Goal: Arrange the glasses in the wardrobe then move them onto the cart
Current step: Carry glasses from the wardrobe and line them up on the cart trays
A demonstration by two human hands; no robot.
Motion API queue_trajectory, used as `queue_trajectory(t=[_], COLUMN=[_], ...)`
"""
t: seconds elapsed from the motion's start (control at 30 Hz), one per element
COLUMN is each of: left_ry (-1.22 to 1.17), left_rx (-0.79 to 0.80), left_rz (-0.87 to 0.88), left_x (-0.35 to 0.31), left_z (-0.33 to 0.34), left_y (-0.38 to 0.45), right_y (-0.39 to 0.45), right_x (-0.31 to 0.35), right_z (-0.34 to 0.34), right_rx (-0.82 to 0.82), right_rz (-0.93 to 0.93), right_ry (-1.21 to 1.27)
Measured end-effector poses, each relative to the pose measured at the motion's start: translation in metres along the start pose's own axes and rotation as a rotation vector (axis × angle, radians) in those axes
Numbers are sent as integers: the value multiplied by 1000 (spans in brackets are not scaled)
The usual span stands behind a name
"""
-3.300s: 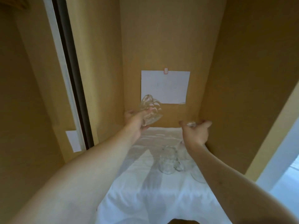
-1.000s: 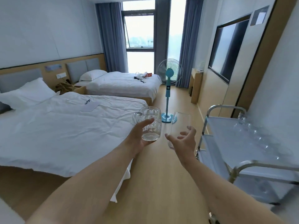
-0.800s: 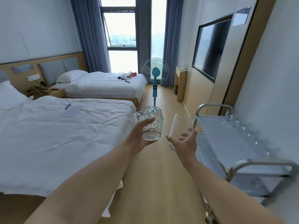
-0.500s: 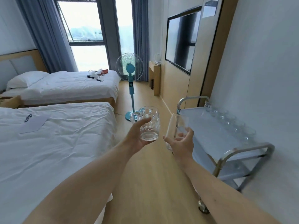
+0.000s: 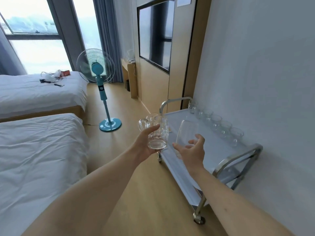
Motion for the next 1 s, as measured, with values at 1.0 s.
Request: queue_trajectory(t=[1.0], left_ry=[341], left_rx=[285], left_rz=[-334], left_x=[14], left_z=[103], left_y=[349], right_y=[236], right_x=[-136], right_z=[84], right_rx=[-318], right_rz=[321], right_ry=[-50])
Point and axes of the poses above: each hand's wrist, its own y-axis towards the middle knuckle, its own z-axis out of the palm, x = y × z, the point moved 8 cm from there along y, towards the middle knuckle, and after that the axes turned 8 degrees about -x, right-handed, at the moved point
